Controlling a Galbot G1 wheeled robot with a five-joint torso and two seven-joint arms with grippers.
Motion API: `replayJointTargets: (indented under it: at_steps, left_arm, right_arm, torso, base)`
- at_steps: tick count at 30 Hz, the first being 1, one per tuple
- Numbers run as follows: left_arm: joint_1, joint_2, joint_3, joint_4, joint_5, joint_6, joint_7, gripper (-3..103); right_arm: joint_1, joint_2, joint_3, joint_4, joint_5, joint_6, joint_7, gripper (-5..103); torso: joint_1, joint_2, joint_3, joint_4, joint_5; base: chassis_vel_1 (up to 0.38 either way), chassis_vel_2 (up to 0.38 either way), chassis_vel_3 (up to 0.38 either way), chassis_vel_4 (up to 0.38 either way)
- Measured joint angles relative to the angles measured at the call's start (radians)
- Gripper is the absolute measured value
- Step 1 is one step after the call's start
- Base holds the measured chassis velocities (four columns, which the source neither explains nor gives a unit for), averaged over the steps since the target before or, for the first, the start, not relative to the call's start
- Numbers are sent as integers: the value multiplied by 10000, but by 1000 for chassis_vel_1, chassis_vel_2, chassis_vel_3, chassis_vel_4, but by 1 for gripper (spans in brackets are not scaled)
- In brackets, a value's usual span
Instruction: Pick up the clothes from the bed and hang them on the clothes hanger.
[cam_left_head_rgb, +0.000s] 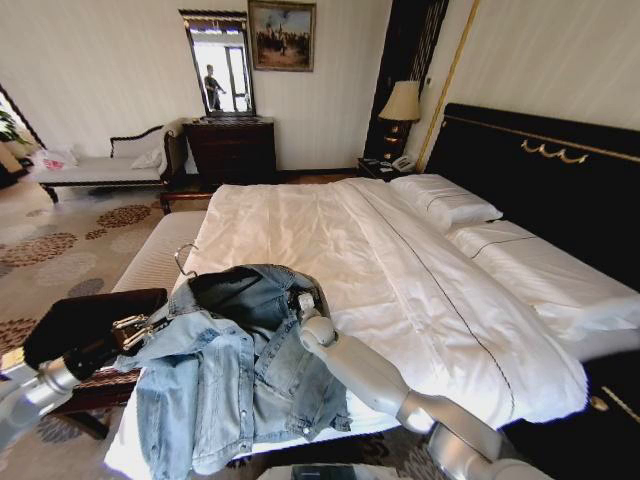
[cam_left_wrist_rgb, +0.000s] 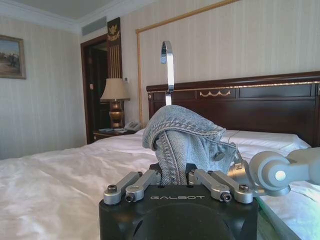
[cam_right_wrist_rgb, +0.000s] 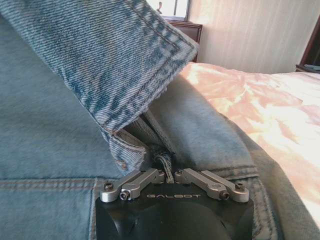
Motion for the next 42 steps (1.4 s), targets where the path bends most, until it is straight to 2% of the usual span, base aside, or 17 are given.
replayJointTargets:
  at_steps: [15, 21, 27, 29, 31, 33, 35, 42]
  left_arm:
    - [309, -284, -163, 160, -71, -154, 288, 18]
    - [379, -405, -188, 178, 36, -203, 374, 18]
    - [225, -434, -190, 310, 86, -216, 350, 18]
    - [159, -431, -190, 331, 61, -216, 314, 18]
    - [74, -433, -190, 317, 2, -209, 236, 18]
    - [56, -436, -189, 311, -6, -203, 222, 18]
    - [-27, -442, -190, 210, -42, -156, 98, 18]
    - [-208, -391, -176, -128, -186, 5, -126, 18]
  right_arm:
    - [346, -607, 622, 1032, 669, 146, 336, 3]
    - [541, -949, 802, 1695, 1300, 117, 387, 3]
    - [435, -1673, 949, 3181, 2155, -60, 415, 3]
    - [330, -2108, 1009, 3721, 2436, -143, 323, 3]
    - [127, -2867, 1083, 4497, 2659, -242, 6, 3]
    - [81, -2987, 1090, 4634, 2687, -253, -43, 3]
    - [-215, -3501, 1102, 5396, 2816, -293, -251, 3]
    - [-796, -3854, 1234, 6401, 2911, -305, -506, 3]
  torso:
    - [0, 1, 0, -2, 1]
    - [0, 1, 0, 2, 1]
    - [0, 0, 0, 1, 2]
    - [1, 0, 0, 3, 2]
    - [0, 1, -1, -3, 0]
    - [0, 0, -1, -3, 0]
    - [0, 1, -1, -3, 1]
    - [-1, 1, -1, -2, 1]
  base:
    - [0, 0, 0, 0]
    - [0, 0, 0, 0]
    - [0, 0, 0, 0]
    - [0, 0, 0, 0]
    - [0, 0, 0, 0]
    - [0, 0, 0, 0]
    - [0, 0, 0, 0]
    - [0, 0, 0, 0]
